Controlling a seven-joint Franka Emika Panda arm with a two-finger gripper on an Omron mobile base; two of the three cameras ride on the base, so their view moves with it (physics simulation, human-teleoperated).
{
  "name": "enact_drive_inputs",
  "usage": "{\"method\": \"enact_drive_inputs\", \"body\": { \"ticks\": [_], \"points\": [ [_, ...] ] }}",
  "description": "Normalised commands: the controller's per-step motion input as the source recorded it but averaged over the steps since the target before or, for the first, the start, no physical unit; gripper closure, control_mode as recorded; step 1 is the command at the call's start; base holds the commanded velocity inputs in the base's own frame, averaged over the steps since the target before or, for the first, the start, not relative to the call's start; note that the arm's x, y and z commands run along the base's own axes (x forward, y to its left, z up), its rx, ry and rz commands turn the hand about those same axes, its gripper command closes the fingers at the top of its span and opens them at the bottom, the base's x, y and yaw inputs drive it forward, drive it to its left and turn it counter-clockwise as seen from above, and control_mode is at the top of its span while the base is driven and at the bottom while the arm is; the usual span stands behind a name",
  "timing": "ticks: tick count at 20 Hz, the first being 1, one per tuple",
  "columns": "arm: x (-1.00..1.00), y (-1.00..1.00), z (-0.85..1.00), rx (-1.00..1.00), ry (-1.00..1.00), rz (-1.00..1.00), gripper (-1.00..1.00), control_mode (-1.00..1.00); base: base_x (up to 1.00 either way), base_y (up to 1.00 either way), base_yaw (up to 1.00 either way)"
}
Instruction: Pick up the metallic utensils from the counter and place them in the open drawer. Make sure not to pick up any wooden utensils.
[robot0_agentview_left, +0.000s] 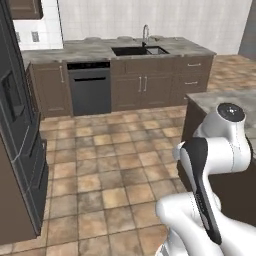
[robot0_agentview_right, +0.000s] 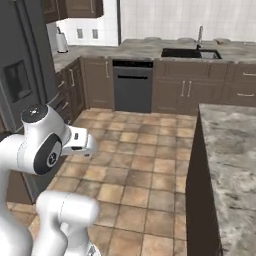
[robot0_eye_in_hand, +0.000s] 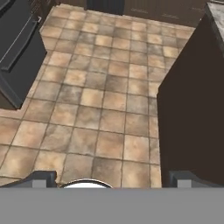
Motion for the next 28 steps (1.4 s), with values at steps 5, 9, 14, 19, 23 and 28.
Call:
{"method": "enact_drive_inputs", "body": {
  "ticks": [5, 9, 14, 19, 23, 28],
  "points": [
    [0.00, 0.00, 0.00, 0.00, 0.00, 0.00, -1.00, 1.00, 1.00, 0.00, -0.17],
    [0.00, 0.00, 0.00, 0.00, 0.00, 0.00, -1.00, 1.00, 1.00, -0.06, -0.10],
    [0.00, 0.00, 0.00, 0.00, 0.00, 0.00, -1.00, 1.00, 1.00, -0.01, -0.10],
    [0.00, 0.00, 0.00, 0.00, 0.00, 0.00, -1.00, 1.00, 1.00, 0.00, -0.13],
    [0.00, 0.00, 0.00, 0.00, 0.00, 0.00, -1.00, 1.00, 1.00, 0.00, -0.21],
    [0.00, 0.00, 0.00, 0.00, 0.00, 0.00, -1.00, 1.00, 1.00, 0.00, -0.16]
  ]
}}
